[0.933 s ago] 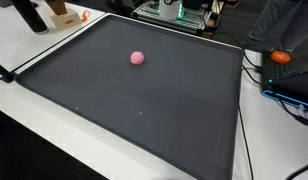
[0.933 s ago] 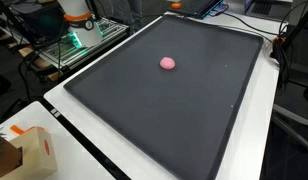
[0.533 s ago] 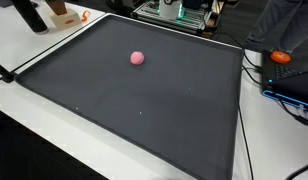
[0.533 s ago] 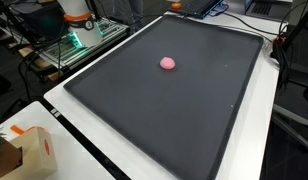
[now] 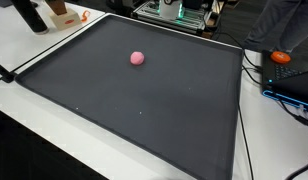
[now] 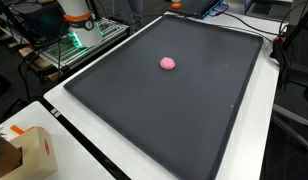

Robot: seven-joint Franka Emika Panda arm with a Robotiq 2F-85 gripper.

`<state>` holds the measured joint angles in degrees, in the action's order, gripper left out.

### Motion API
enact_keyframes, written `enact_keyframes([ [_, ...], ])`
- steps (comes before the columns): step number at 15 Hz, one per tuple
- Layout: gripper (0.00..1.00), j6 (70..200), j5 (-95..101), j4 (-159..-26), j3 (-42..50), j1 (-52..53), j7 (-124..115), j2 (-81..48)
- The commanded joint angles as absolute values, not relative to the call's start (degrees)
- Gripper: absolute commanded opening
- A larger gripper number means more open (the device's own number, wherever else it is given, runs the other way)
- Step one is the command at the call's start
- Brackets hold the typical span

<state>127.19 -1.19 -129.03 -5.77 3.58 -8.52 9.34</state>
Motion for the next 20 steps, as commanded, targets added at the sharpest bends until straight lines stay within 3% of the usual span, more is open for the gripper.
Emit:
enact_keyframes([
  [1,1.0,126.7,-3.7,-122.3,-4.0,3.4,-3.2,-1.2],
  [20,1.0,124.8,-15.0,-115.3,0.2,-2.0,-6.8,-17.7],
])
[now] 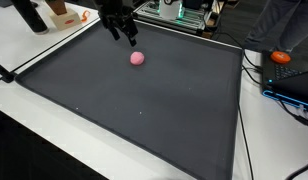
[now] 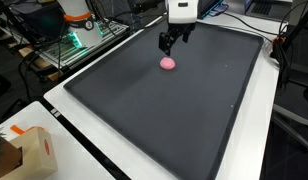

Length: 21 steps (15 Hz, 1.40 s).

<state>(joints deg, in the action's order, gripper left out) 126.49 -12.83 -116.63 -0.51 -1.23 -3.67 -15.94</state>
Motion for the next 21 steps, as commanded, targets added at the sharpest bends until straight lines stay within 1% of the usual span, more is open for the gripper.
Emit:
enact_keyframes([
  [1,1.0,124.8,-15.4,-115.5,0.5,-2.1,-8.2,-18.0],
  [11,1.0,128.5,-19.3,-121.6,4.5,-3.5,-22.4,-18.1],
  [21,1.0,138.3,-22.4,-127.5,4.7,-3.7,-22.1,-17.8],
])
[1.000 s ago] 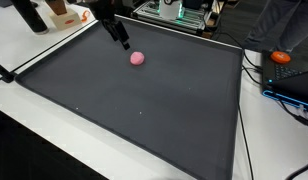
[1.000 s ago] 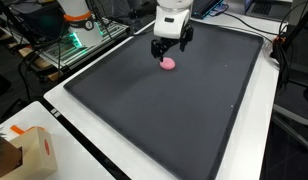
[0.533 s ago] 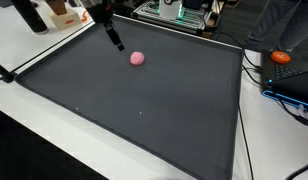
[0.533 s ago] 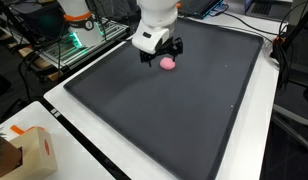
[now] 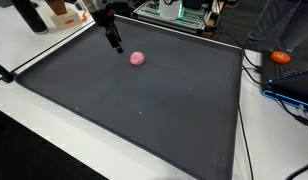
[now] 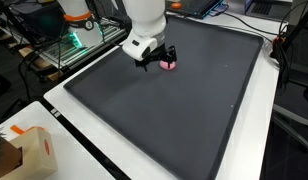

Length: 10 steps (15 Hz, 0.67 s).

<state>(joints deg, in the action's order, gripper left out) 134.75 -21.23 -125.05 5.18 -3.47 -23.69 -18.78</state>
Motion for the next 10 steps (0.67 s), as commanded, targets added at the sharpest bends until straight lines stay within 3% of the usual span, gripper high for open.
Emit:
enact_keyframes([
  [1,1.0,139.1,-22.4,-127.4,4.4,-3.7,-21.1,-17.9],
  [10,1.0,136.5,-16.9,-122.6,1.7,-2.4,-10.7,-20.1],
])
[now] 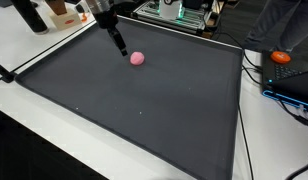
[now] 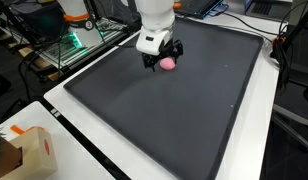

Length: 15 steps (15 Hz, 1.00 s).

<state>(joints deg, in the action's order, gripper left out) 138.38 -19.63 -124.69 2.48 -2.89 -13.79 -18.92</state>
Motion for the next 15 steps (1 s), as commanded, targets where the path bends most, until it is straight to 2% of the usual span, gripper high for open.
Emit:
enact_keyframes([
  [1,1.0,136.1,-16.1,-121.9,1.2,-2.1,-9.7,-20.4],
  [15,1.0,121.7,-2.1,-110.0,-4.9,3.5,8.4,-26.0],
])
